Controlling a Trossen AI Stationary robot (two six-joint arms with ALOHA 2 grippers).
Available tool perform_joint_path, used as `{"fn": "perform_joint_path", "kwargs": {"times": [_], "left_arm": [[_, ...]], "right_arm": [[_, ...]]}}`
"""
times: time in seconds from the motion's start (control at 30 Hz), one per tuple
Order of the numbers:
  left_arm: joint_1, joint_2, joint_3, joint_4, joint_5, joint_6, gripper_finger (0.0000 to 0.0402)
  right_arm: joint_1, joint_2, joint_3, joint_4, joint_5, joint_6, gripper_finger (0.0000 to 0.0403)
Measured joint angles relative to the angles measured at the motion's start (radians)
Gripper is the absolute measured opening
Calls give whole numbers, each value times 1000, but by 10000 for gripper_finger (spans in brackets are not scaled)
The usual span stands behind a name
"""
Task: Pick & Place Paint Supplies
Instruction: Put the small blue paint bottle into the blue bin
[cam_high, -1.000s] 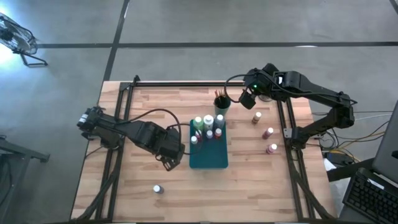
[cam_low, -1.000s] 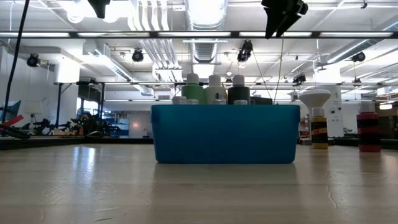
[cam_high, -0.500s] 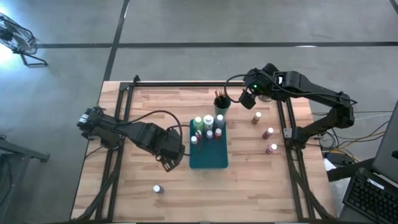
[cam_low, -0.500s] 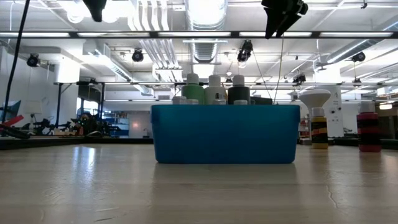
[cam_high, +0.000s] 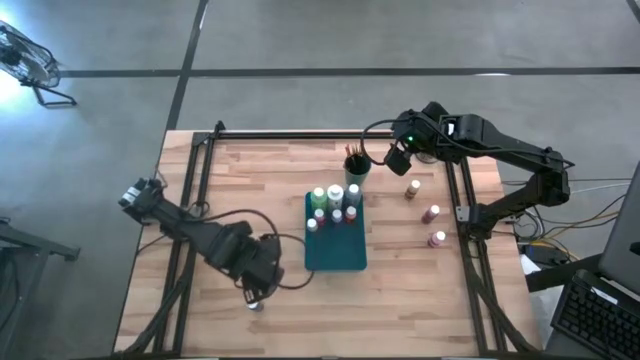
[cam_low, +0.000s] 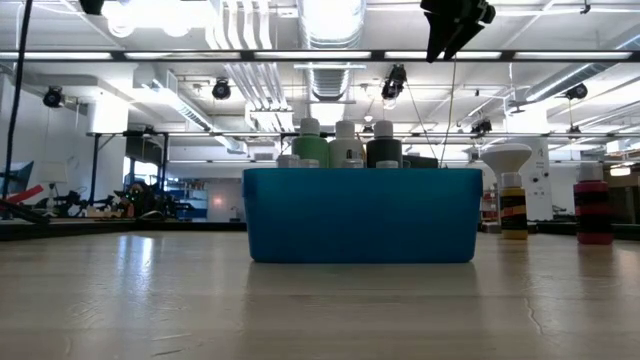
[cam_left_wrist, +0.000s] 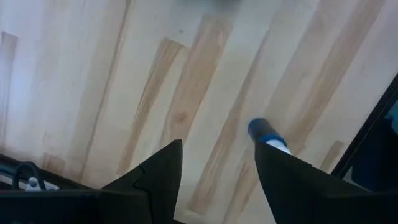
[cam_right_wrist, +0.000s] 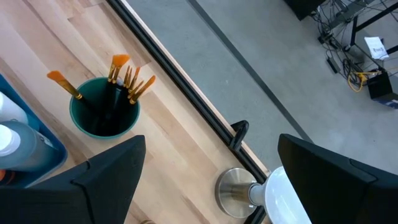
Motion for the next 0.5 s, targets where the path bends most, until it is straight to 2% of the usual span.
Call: {"fn": "perform_joint_path", "kwargs": {"times": [0.2,0.37,0.5], "left_arm": [[-72,-4,-28,3,-16,-64,206],[-111,-6,-59,17,-18,-255,206],[-129,-6,-73,32,3,-487,207]], "right_arm": [[0,0,0,0,0,0,363],[0,0,0,0,0,0,363],[0,0,0,0,0,0,363]]}}
